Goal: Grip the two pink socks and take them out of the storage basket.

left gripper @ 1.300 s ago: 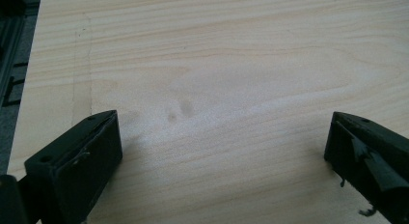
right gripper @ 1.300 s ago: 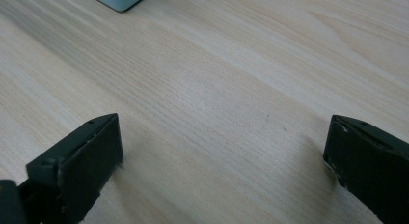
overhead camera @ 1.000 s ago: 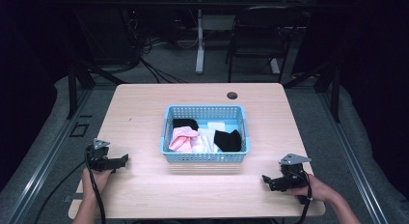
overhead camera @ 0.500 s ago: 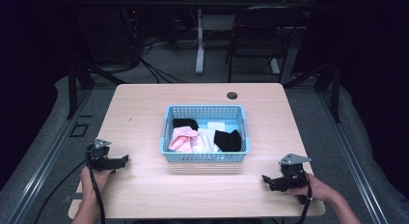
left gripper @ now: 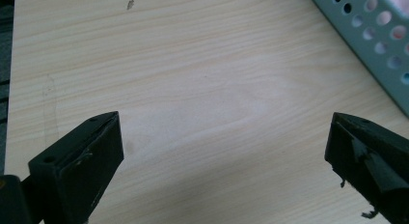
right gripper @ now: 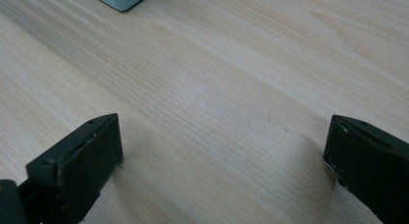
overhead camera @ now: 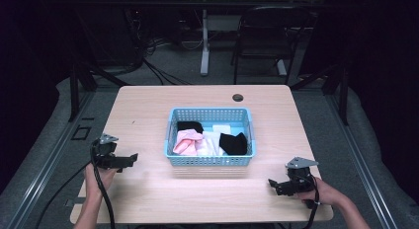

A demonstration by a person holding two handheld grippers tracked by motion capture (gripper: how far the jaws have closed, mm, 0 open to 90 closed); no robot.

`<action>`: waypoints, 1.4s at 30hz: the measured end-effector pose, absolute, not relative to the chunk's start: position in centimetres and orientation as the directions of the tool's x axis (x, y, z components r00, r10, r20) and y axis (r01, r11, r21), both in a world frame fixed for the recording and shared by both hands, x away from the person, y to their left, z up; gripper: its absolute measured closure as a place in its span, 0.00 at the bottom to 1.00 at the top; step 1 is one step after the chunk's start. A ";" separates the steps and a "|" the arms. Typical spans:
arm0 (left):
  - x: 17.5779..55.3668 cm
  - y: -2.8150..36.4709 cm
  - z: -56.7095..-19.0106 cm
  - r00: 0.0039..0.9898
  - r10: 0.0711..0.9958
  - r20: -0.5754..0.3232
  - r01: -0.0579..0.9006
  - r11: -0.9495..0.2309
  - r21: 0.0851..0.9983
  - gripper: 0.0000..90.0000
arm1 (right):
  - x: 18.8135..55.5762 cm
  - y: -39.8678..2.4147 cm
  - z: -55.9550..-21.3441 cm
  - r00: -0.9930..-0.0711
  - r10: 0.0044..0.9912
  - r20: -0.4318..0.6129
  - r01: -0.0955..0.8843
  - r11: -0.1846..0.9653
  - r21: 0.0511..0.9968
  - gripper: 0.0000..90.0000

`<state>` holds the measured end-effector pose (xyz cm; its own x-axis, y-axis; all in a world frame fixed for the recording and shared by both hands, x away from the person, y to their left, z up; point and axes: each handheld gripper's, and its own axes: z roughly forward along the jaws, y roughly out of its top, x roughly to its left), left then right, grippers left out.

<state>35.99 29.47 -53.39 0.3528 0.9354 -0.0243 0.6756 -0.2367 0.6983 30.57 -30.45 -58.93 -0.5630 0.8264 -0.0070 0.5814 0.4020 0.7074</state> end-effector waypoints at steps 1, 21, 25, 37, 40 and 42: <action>36.0 29.4 -53.2 0.354 0.935 -0.029 0.672 -0.233 0.703 0.00 | 30.6 -30.4 -58.9 -0.566 0.825 -0.006 0.581 0.403 0.707 0.00; 37.0 24.5 -48.2 0.485 0.874 -0.024 0.624 -0.326 0.710 0.00 | 30.6 -30.3 -59.0 -0.567 0.824 0.000 0.579 0.398 0.711 0.00; 37.8 23.5 -47.1 0.502 0.865 -0.013 0.612 -0.344 0.712 0.00 | 30.6 -30.4 -59.0 -0.566 0.824 0.001 0.579 0.397 0.712 0.00; 40.6 18.5 -45.2 0.600 0.800 0.021 0.575 -0.449 0.684 0.00 | 30.6 -30.3 -59.0 -0.567 0.824 0.005 0.580 0.395 0.712 0.00; 41.2 17.3 -45.2 0.619 0.785 0.016 0.569 -0.462 0.680 0.00 | 30.6 -30.3 -59.0 -0.567 0.824 0.004 0.580 0.396 0.712 0.00; 41.4 16.9 -45.3 0.625 0.781 0.016 0.569 -0.469 0.676 0.00 | 30.6 -30.4 -58.9 -0.567 0.824 0.001 0.581 0.399 0.710 0.00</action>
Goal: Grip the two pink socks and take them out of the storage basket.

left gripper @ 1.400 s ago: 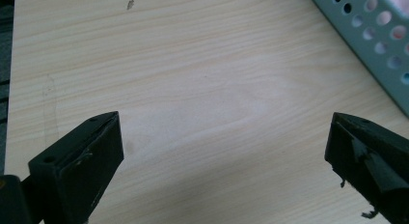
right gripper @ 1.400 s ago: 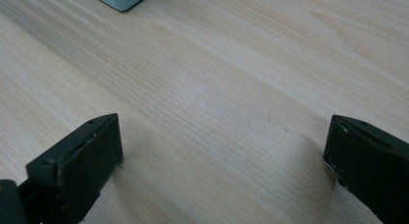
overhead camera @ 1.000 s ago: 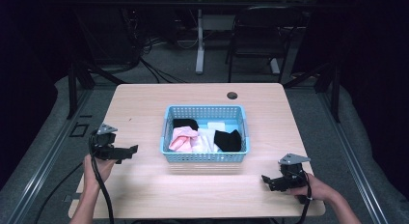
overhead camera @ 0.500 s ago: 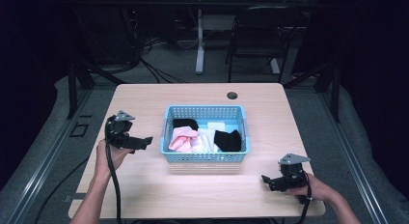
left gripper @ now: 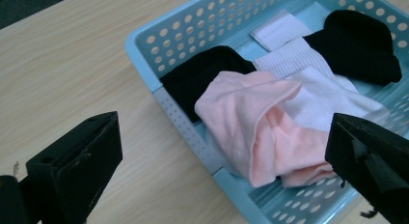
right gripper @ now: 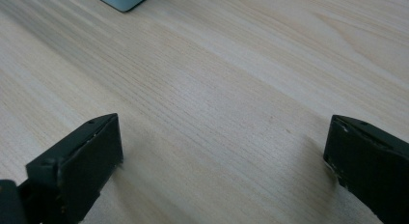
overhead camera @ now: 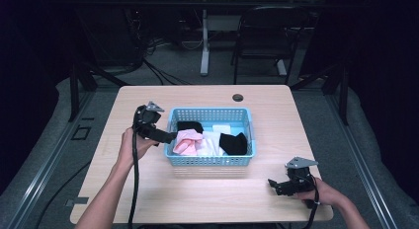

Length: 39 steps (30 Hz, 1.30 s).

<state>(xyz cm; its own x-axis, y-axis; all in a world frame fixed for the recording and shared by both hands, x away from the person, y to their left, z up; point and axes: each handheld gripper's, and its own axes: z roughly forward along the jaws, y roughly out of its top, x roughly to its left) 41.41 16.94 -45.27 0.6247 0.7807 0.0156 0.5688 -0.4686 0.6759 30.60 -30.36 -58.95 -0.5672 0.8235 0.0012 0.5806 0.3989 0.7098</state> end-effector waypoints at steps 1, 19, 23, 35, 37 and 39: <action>41.8 16.4 -45.4 0.642 0.767 0.005 0.567 -0.478 0.671 0.00 | 30.6 -30.4 -58.9 -0.567 0.824 0.001 0.581 0.399 0.710 0.00; 44.4 11.8 -48.1 0.711 0.703 0.016 0.575 -0.594 0.563 0.17 | 30.6 -30.4 -59.0 -0.567 0.824 0.001 0.580 0.398 0.710 0.00; 44.6 11.3 -48.5 0.711 0.703 0.024 0.580 -0.605 0.546 0.28 | 30.6 -30.3 -59.0 -0.567 0.824 0.005 0.580 0.395 0.712 0.00; 45.2 10.2 -49.7 0.708 0.705 0.034 0.614 -0.640 0.462 0.43 | 30.6 -30.4 -58.9 -0.567 0.823 0.001 0.580 0.399 0.710 0.00; 45.3 10.1 -49.9 0.706 0.707 0.041 0.622 -0.646 0.442 0.46 | 30.6 -30.4 -58.9 -0.567 0.824 0.000 0.580 0.399 0.710 0.00; 45.4 10.2 -50.0 0.708 0.705 0.039 0.626 -0.652 0.428 0.46 | 30.6 -30.4 -58.9 -0.567 0.823 -0.001 0.580 0.401 0.709 0.00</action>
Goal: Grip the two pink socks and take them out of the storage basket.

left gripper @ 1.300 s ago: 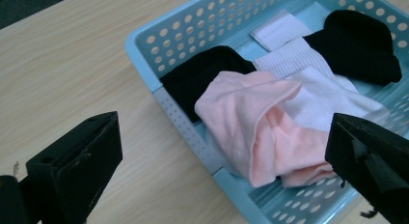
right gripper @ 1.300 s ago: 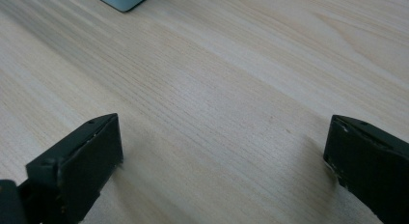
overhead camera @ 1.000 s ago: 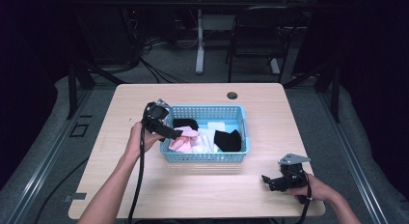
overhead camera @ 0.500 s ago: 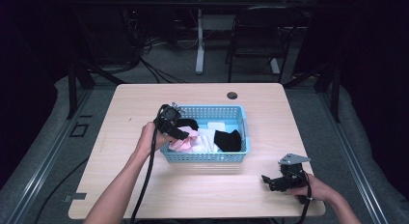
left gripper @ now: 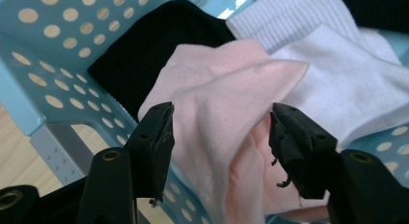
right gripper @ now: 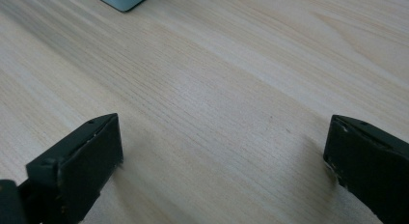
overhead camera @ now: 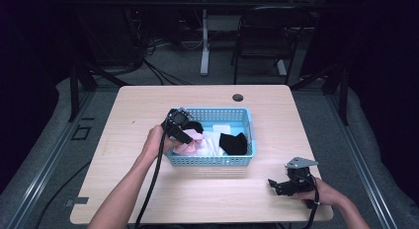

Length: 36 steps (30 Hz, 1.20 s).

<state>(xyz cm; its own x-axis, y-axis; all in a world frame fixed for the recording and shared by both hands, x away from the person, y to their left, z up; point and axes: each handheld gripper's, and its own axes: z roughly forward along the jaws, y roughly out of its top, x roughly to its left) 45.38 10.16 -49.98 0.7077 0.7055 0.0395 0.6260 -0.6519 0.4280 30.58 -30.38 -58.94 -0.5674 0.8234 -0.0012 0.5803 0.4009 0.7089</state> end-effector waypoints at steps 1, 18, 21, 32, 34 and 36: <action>45.4 10.2 -50.0 0.708 0.705 0.040 0.628 -0.654 0.423 0.46 | 30.6 -30.4 -58.9 -0.567 0.824 -0.001 0.580 0.400 0.709 0.00; 45.4 9.9 -50.7 0.716 0.697 0.032 0.649 -0.683 0.334 0.86 | 30.6 -30.4 -58.9 -0.568 0.823 -0.001 0.581 0.402 0.708 0.00; 45.4 10.0 -50.5 0.719 0.694 0.030 0.645 -0.683 0.342 0.91 | 30.6 -30.4 -58.9 -0.568 0.823 -0.001 0.580 0.402 0.708 0.00; 44.9 10.6 -48.3 0.729 0.684 0.031 0.617 -0.676 0.403 0.92 | 30.6 -30.4 -58.9 -0.568 0.823 -0.001 0.581 0.402 0.708 0.00; 44.8 10.6 -47.8 0.733 0.680 0.028 0.612 -0.676 0.411 0.92 | 30.6 -30.4 -58.9 -0.568 0.823 -0.001 0.581 0.402 0.708 0.00; 44.7 10.6 -47.4 0.735 0.677 0.033 0.606 -0.678 0.416 0.92 | 30.6 -30.4 -58.9 -0.568 0.823 -0.001 0.582 0.402 0.707 0.00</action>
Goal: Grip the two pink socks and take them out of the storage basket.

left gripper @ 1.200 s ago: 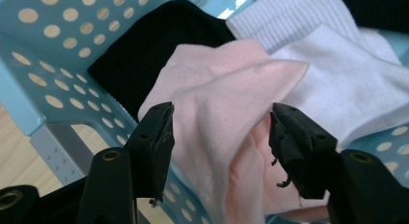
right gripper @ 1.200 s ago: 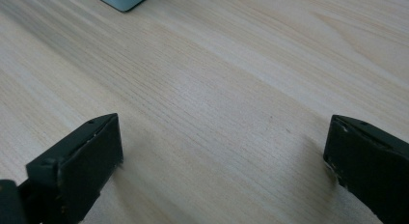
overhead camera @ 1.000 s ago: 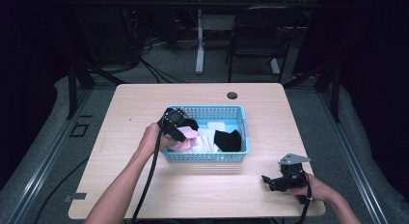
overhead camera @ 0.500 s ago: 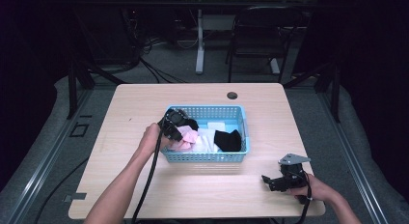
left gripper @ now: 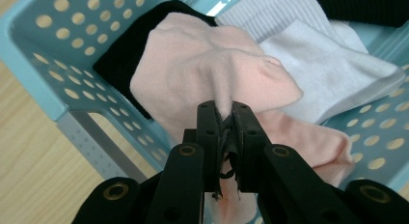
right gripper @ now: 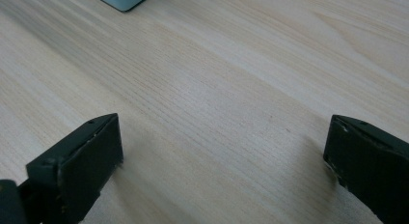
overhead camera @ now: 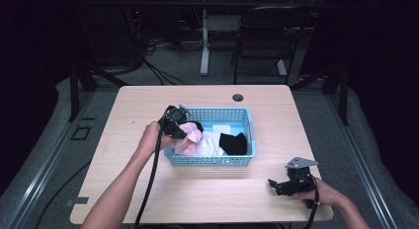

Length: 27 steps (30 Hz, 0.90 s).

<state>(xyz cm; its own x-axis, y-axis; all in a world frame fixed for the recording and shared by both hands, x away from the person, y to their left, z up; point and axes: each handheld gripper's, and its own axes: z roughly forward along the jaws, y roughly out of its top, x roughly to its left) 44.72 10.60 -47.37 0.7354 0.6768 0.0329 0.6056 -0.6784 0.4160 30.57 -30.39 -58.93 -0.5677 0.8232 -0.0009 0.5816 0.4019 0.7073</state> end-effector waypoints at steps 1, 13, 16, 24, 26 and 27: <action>44.7 10.6 -47.1 0.738 0.674 0.029 0.603 -0.678 0.420 0.92 | 30.6 -30.4 -58.9 -0.568 0.823 -0.001 0.581 0.402 0.707 0.00; 44.5 10.9 -45.1 0.749 0.663 0.012 0.593 -0.678 0.433 0.92 | 30.6 -30.4 -58.9 -0.568 0.823 -0.001 0.582 0.402 0.707 0.00; 44.3 11.2 -44.2 0.752 0.659 0.003 0.592 -0.677 0.437 0.92 | 30.6 -30.4 -58.9 -0.568 0.823 -0.001 0.581 0.402 0.708 0.00; 43.6 12.0 -42.5 0.751 0.660 0.006 0.584 -0.668 0.461 0.92 | 30.6 -30.4 -58.9 -0.568 0.823 -0.001 0.581 0.402 0.708 0.00; 43.3 12.4 -41.9 0.751 0.660 0.014 0.580 -0.670 0.464 0.92 | 30.6 -30.4 -58.9 -0.568 0.823 0.000 0.582 0.402 0.707 0.00; 43.2 12.6 -41.6 0.751 0.661 0.019 0.579 -0.671 0.464 0.92 | 30.6 -30.4 -58.9 -0.568 0.823 -0.001 0.581 0.401 0.708 0.00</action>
<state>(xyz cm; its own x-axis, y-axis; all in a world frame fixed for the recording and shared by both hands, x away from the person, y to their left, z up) 43.18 12.59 -41.63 0.7506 0.6605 0.0188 0.5785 -0.6706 0.4644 30.57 -30.39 -58.93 -0.5677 0.8232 -0.0006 0.5814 0.4015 0.7076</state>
